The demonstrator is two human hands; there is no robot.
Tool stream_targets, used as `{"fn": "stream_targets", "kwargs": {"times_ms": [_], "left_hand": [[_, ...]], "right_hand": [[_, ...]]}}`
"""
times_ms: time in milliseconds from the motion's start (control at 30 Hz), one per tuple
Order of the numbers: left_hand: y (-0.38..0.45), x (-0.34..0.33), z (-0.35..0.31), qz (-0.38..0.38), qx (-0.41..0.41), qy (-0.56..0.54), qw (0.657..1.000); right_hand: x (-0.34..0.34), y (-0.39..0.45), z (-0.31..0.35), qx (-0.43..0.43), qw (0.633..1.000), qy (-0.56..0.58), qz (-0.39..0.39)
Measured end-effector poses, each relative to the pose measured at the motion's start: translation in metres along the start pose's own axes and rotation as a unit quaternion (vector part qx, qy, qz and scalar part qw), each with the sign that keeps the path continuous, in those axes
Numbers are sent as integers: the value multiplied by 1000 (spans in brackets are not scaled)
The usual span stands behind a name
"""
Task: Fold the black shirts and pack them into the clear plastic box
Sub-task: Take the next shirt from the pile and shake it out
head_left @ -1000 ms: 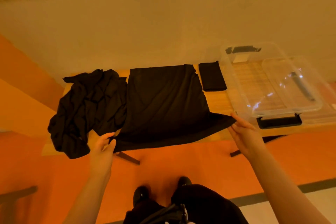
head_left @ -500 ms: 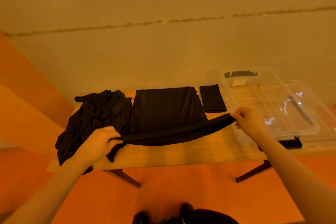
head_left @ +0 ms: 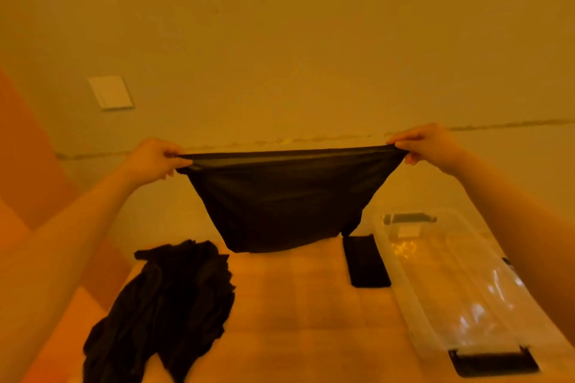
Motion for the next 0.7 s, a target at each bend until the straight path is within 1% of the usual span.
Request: {"fn": "stream_targets", "kwargs": {"times_ms": [67, 133, 200, 267, 367, 433, 467, 567, 633, 700], "left_hand": [[14, 21, -23, -17, -10, 1, 1000], [28, 35, -33, 13, 18, -23, 999], [37, 44, -40, 50, 56, -82, 994], [42, 52, -47, 68, 60, -130, 987], [49, 57, -48, 80, 64, -222, 970], [55, 55, -44, 65, 74, -294, 951], [58, 54, -43, 51, 81, -311, 946], [66, 44, -46, 10, 95, -311, 945], [74, 40, -48, -8, 109, -359, 927], [84, 39, -51, -2, 119, -393, 912]], "right_hand": [[16, 29, 15, 40, 996, -85, -1], [24, 54, 28, 59, 986, -153, 12], [31, 75, 40, 63, 981, -184, 15], [38, 90, 50, 53, 981, -188, 19], [47, 108, 56, 29, 981, -185, 55], [49, 117, 55, 16, 980, -186, 76], [49, 121, 53, 7, 979, -186, 87], [42, 129, 45, -30, 972, -186, 140], [39, 137, 42, -38, 975, -178, 131], [35, 145, 41, -48, 978, -164, 119]]}}
Point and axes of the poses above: each hand's wrist, its own y-axis towards the middle knuckle, its own x-axis out of the back of the hand, z = x × y, the point moved 3 cm from there along y, towards the middle knuckle, and after that the axes turned 14 degrees about x, right-handed, at the moved point
